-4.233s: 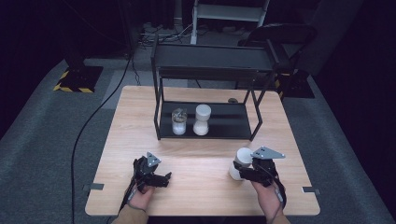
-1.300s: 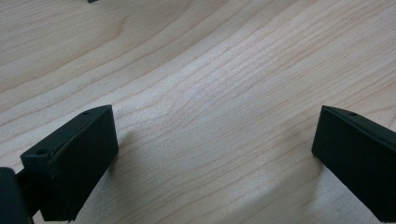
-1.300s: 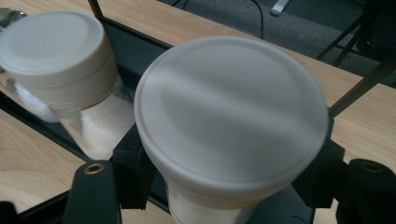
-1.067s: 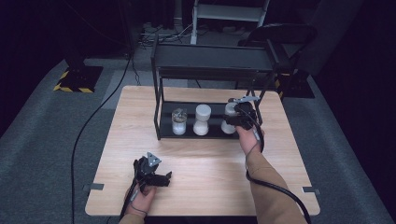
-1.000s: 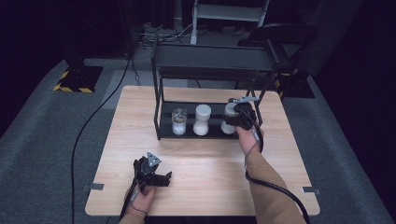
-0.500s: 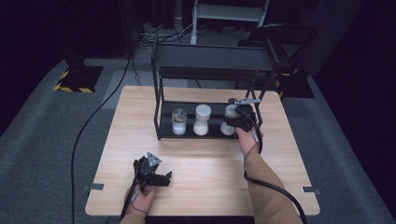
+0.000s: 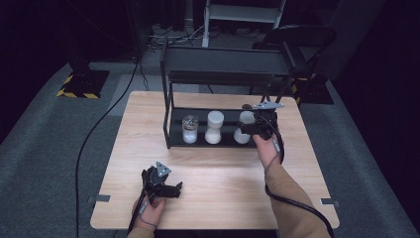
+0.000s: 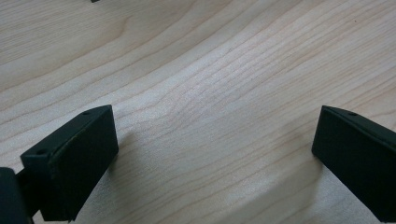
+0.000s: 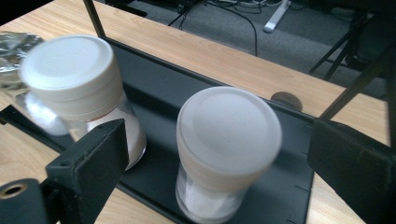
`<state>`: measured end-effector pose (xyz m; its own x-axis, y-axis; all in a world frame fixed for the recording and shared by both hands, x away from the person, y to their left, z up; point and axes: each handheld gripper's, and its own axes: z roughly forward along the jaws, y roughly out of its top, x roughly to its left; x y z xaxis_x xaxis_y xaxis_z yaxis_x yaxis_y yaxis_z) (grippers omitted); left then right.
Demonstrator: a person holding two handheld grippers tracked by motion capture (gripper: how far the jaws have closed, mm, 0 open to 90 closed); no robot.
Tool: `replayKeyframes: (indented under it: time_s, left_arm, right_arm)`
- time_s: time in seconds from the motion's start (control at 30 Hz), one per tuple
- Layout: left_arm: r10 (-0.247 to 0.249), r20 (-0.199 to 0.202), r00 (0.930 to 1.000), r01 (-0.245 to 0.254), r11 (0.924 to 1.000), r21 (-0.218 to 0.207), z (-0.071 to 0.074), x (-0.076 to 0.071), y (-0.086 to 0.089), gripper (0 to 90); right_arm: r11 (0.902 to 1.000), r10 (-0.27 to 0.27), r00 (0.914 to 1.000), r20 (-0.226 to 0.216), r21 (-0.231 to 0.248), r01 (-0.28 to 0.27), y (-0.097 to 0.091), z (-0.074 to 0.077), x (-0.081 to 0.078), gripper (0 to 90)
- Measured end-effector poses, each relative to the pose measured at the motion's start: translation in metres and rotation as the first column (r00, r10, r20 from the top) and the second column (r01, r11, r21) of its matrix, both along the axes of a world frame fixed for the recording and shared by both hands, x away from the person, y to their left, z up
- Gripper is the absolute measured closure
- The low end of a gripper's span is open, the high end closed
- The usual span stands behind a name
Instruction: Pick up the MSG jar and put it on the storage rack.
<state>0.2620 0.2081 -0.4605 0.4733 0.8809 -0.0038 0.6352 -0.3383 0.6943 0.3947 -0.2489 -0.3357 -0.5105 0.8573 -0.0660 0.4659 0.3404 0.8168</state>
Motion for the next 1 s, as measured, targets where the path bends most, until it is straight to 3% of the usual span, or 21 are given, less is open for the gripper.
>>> replayKeyframes:
  time_s: [0.43,0.6,1.0]
  left_arm:
    - [0.001,-0.001,1.0,-0.001,1.0,0.0,0.0,0.0,0.0,0.0]
    - [0.001,-0.001,1.0,-0.001,1.0,0.0,0.0,0.0,0.0,0.0]
    - [0.001,0.0,1.0,-0.001,1.0,0.0,0.0,0.0,0.0,0.0]
  right_arm:
    - [0.9998,0.012,0.9995,0.029,-0.016,-0.011,-0.032,0.024,-0.042,3.4]
    - [0.9998,0.007,0.9992,0.039,0.019,-0.008,-0.043,0.021,-0.059,3.3]
    - [0.9988,0.039,0.9988,0.03,0.028,-0.04,-0.054,-0.001,-0.09,3.4]
